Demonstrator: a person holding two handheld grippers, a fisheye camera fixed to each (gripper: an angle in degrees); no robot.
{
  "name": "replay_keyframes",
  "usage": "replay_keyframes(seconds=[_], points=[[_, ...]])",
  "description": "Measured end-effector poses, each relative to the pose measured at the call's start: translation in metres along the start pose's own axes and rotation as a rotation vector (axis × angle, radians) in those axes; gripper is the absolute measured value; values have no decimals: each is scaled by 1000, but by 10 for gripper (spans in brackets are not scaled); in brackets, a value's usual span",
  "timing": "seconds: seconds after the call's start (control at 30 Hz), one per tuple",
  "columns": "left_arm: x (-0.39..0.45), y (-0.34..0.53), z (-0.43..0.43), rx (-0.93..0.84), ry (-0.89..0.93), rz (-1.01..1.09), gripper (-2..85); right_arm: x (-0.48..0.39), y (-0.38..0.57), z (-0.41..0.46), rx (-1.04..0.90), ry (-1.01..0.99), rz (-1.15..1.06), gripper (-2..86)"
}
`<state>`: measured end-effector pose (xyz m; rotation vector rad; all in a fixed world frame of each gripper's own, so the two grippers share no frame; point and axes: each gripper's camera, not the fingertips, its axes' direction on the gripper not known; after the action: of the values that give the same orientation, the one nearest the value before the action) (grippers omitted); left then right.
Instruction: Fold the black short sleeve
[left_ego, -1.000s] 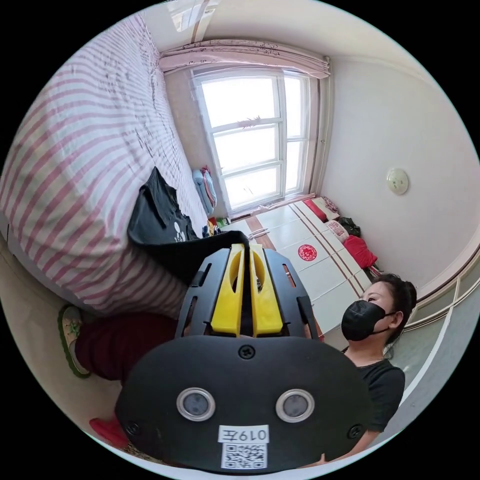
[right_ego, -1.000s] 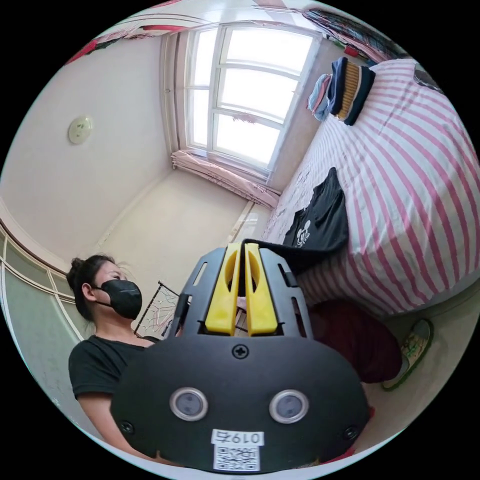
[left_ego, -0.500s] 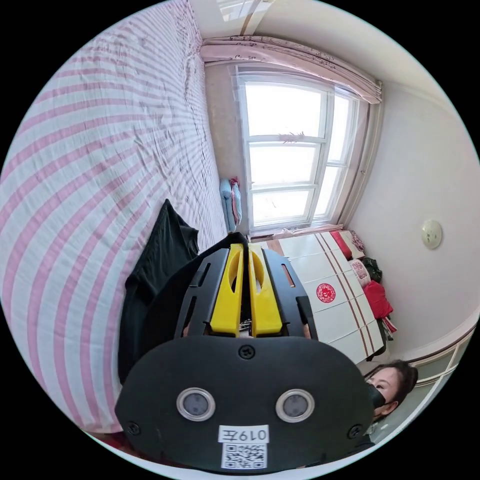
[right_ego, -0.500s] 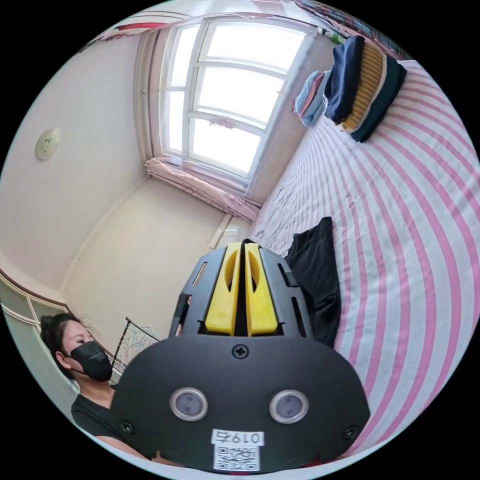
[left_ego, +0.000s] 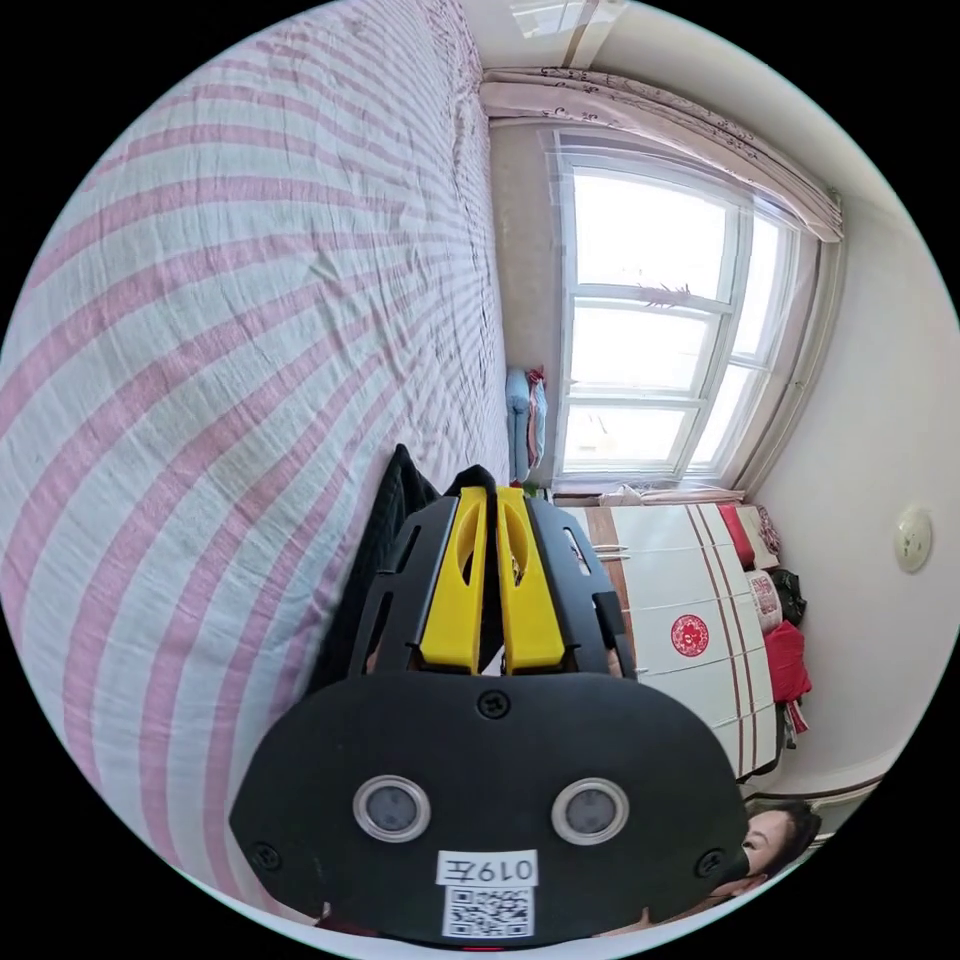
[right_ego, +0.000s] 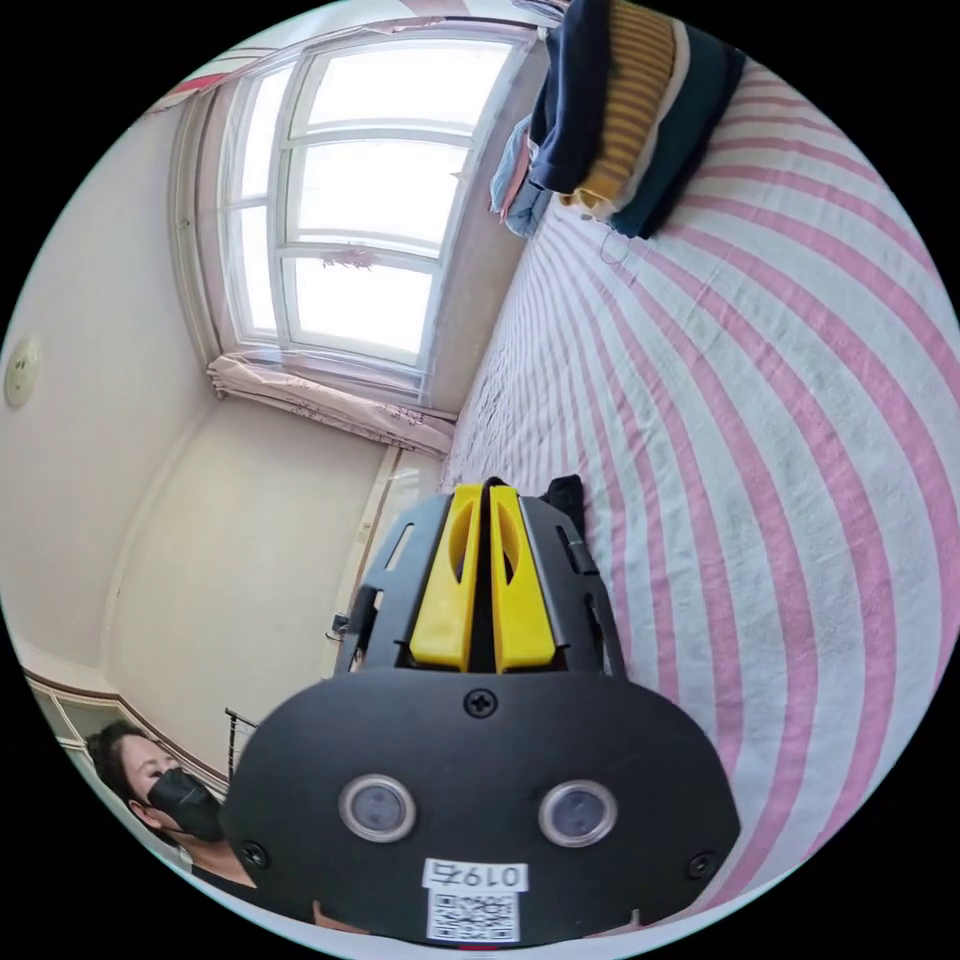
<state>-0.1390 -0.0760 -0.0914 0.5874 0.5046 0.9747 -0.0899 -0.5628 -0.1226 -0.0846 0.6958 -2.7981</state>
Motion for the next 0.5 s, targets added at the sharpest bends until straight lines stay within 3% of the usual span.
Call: replay_keyframes(seconds=[0.3, 0.5], points=[[-21, -48, 56, 37, -20, -55, 38, -11, -40, 55, -37, 42, 36, 14], [-26, -72, 90, 50, 31, -89, 86, -17, -55, 84, -9, 14, 82, 93]])
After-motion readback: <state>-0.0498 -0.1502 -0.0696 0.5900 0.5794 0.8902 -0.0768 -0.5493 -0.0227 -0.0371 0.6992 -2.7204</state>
